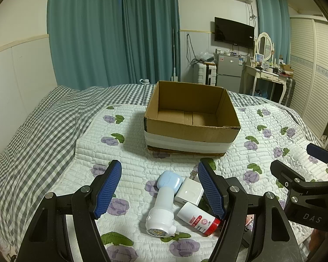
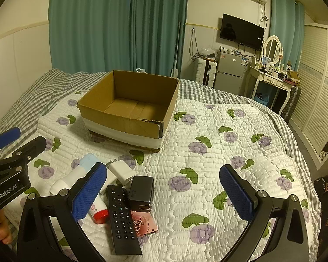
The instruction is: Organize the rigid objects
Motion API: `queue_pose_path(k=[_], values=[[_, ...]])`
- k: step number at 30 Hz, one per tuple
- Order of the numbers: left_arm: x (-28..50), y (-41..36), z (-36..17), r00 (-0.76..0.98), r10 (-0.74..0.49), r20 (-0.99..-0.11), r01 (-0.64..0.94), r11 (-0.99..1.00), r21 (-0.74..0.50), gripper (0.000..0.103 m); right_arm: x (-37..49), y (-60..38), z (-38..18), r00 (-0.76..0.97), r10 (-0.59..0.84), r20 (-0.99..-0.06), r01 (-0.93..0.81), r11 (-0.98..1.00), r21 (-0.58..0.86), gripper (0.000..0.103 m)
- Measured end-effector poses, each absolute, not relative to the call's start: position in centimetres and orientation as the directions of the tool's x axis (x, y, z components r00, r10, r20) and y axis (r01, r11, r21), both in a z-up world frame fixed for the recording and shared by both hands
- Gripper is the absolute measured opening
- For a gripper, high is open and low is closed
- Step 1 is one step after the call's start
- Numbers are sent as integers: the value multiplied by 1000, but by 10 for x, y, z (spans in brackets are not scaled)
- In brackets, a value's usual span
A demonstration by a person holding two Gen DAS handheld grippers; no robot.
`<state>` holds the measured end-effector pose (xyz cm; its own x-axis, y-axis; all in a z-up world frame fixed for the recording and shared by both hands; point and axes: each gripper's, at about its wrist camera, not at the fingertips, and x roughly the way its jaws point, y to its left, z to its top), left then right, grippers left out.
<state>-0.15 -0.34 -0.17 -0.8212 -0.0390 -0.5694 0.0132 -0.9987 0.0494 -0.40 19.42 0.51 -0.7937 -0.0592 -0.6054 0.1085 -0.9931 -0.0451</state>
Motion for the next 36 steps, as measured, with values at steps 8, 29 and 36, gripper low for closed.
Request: queue_pose_path(k=[8, 29, 36], values=[[-2, -3, -2, -821, -39, -570, 13, -999, 49, 75, -5, 194, 7, -794, -60, -605, 112, -993, -49, 103], [-3, -5, -3, -818, -43, -574, 19, -999, 48, 75, -5, 193, 8, -793, -62, -607, 113, -993, -46, 103], [0, -6, 0, -820, -51, -570, 26, -998, 53, 75, -2, 195, 9, -796, -63, -602, 112, -993, -45, 103]])
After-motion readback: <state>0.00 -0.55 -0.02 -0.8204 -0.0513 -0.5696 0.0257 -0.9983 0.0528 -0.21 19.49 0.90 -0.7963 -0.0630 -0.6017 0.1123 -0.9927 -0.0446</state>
